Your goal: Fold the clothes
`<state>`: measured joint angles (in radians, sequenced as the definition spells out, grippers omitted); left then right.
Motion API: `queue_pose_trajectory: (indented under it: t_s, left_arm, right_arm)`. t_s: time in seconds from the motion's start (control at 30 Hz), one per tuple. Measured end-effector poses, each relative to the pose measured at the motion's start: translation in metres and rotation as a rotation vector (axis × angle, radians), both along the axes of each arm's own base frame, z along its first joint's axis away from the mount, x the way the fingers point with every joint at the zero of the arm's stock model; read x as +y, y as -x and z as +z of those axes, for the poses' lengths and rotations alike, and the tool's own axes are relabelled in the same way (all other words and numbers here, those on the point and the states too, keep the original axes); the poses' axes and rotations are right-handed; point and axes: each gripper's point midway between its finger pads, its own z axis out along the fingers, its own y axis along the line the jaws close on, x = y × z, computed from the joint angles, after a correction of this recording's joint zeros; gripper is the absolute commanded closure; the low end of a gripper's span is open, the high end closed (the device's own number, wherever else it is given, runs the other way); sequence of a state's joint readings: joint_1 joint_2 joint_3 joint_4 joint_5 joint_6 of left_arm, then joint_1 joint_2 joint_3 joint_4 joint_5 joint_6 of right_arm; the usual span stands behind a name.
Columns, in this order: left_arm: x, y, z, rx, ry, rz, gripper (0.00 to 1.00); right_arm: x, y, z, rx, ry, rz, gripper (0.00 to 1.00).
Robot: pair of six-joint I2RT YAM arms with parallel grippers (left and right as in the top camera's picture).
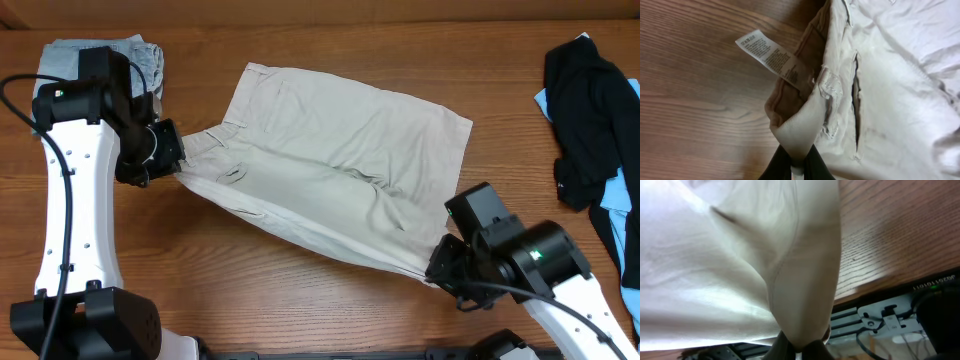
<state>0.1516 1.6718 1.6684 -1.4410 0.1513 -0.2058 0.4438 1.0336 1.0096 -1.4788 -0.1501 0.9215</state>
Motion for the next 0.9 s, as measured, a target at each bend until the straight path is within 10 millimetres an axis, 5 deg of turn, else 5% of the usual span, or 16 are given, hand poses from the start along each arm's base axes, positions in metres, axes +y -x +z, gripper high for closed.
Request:
queue_pose_trajectory:
  t_s: [0.3,0.9]
  left_arm:
    - [-0.010,-0.015,0.003,-0.057,-0.036,-0.050,0.96]
    - [-0.005,-0.077,0.024,-0.327,-0.070,-0.043,0.96]
  right_arm:
    - [-0.012,-0.016,0.006,-0.113,0.050,-0.057,0.96]
    - [-0.018,-0.128,-0.006,-0.405,0.262,-0.075,0.96]
